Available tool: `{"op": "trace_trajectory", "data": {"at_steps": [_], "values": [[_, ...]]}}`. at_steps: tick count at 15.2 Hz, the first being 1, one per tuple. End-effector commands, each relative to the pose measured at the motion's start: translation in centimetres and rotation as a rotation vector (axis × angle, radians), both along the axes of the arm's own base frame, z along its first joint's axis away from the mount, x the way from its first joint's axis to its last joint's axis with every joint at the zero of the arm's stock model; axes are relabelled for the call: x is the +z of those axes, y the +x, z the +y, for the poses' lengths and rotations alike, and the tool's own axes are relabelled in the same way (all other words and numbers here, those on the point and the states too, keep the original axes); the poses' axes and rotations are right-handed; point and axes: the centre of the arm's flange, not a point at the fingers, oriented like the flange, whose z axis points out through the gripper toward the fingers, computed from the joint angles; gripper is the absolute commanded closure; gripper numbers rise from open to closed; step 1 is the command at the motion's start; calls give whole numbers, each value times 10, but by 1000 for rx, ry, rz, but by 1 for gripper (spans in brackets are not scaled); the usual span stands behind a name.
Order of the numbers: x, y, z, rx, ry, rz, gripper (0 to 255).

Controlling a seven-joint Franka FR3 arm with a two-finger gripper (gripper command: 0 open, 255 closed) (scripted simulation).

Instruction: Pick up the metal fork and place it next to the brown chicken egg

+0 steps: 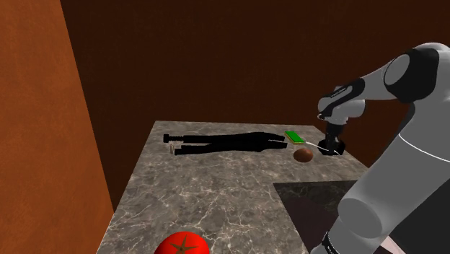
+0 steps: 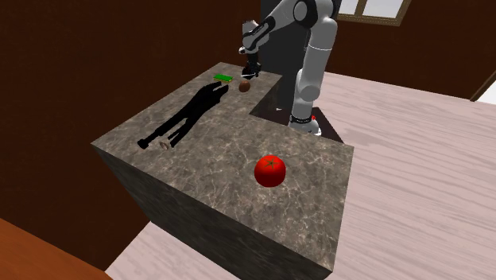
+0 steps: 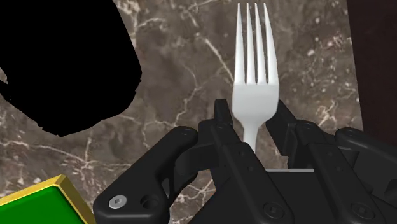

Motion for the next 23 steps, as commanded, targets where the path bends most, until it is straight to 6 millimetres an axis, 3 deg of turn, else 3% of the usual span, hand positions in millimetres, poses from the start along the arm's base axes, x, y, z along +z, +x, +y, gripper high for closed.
{"op": "trace_trajectory", "data": {"at_steps": [1, 8, 16, 17, 22, 23], "values": [[-10, 0, 0, 0, 0, 0, 255], [-49, 0, 0, 0, 0, 0, 255], [-49, 0, 0, 0, 0, 0, 255], [-49, 0, 0, 0, 0, 0, 0], [-49, 0, 0, 0, 0, 0, 0], [-36, 2, 0, 0, 0, 0, 0]]}}
